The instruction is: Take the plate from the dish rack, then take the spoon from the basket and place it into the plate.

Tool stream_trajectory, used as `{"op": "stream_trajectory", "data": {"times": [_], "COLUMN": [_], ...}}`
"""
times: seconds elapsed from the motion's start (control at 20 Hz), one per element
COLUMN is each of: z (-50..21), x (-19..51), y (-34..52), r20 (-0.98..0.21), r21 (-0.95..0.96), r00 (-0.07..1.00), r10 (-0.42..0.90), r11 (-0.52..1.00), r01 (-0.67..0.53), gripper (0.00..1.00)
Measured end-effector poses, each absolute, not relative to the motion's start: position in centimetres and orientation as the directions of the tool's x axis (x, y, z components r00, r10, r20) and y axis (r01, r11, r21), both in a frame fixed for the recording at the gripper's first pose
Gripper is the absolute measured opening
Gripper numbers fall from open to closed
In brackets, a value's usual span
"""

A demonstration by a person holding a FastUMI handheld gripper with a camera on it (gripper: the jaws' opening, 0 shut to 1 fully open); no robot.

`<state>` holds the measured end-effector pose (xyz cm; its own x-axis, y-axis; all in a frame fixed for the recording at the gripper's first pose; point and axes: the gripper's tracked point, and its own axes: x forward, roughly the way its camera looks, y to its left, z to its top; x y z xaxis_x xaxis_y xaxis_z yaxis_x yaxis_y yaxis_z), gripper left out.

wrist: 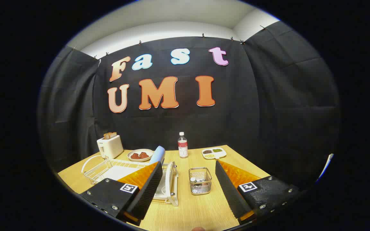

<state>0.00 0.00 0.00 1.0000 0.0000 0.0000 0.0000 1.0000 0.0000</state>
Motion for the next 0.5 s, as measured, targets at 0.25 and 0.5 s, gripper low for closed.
{"op": "stream_trajectory", "data": {"times": [0.25,0.5], "z": [0.0,0.6], "x": [0.4,1.1], "y": [0.0,1.2], "r20": [-0.006,-0.010], "r21": [-0.009,-0.038], "r00": [1.000,1.000], "r10": [-0.010,0.009], "r11": [1.000,0.999], "r01": [0.009,-0.009], "gripper": [0.98,0.98]}}
